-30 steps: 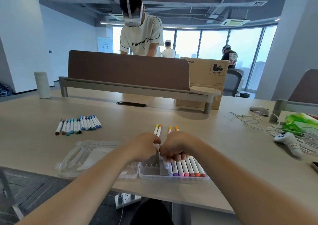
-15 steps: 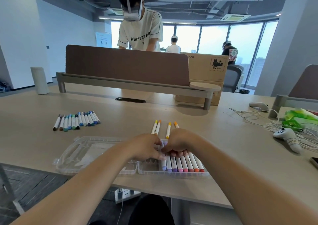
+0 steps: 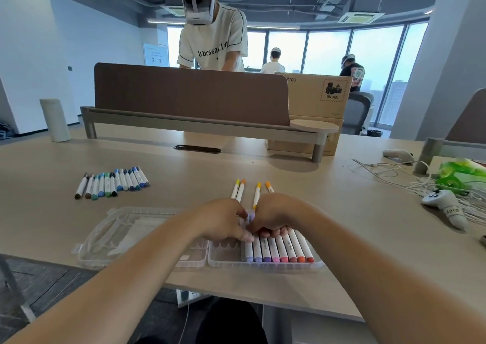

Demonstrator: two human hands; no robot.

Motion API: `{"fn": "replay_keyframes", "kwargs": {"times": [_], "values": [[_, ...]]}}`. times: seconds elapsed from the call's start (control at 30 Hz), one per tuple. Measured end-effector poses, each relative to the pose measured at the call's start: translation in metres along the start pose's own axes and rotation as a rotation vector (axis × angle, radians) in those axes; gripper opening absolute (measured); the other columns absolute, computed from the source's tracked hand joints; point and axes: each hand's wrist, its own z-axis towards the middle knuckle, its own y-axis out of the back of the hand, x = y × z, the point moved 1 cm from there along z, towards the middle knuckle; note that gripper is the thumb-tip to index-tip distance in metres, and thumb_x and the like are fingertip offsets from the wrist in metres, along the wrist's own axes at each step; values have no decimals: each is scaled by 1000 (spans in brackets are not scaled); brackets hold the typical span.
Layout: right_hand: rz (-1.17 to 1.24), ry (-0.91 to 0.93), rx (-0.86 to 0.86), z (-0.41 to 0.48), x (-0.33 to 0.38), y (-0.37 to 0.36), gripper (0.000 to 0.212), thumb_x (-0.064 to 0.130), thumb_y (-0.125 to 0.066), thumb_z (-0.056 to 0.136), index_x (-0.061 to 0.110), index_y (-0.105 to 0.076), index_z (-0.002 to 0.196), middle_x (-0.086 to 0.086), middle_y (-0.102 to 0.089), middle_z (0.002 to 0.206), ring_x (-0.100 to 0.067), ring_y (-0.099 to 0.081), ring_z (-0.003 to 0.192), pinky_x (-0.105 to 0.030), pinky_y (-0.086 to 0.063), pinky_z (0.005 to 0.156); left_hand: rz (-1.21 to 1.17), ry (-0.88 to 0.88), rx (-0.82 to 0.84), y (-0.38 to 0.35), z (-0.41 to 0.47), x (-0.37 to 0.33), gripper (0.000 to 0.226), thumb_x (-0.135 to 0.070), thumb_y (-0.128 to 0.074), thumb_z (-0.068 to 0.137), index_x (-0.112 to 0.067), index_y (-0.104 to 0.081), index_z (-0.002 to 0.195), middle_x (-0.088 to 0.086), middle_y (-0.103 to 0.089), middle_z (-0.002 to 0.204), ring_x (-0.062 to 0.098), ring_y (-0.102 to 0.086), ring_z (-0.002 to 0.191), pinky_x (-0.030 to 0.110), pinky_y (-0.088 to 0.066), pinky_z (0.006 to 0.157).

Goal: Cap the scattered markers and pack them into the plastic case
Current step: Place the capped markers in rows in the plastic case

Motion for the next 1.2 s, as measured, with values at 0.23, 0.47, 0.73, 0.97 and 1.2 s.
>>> {"fn": "replay_keyframes", "kwargs": {"times": [0.23,0.47,0.73,0.97,1.2], "values": [[137,37,-233,36,-11,9,30,20,-56,90,8,-59,63,-4,-54,50,-15,-46,40,-19,-36,43,-104,-35,-179,24,24,16,26,-30,-65,91,-20,-69,115,-3,-72,96,14,-68,87,26,-52,70],[54,-54,-381,85,-2,28,24,16,-60,92,7,-60,70,-5,-54,63,-18,-54,58,-24,-45,56,-152,50,-323,40,52,33,19,-18,-53,94,-21,-70,102,2,-74,90,19,-69,81,27,-50,63],[12,-70,-347,126,16,43,27,13,-58,91,6,-59,65,-10,-58,64,-25,-58,62,-30,-51,67,-245,65,-360,47,77,43,21,-9,-51,94,-11,-70,103,2,-73,91,16,-65,68,22,-45,56],[-23,-109,-235,136,23,41,31,16,-58,91,7,-58,62,-6,-56,55,-18,-52,48,-26,-40,49,-219,65,-348,44,77,47,20,-13,-52,95,-14,-70,103,-1,-74,89,21,-70,77,23,-47,57],[28,-117,-128,118,19,45,32,13,-48,94,9,-55,62,-5,-49,57,-15,-41,46,-21,-37,48,-224,79,-359,36,68,37,21,-14,-53,92,-13,-72,102,3,-73,88,22,-69,79,24,-47,59]]}}
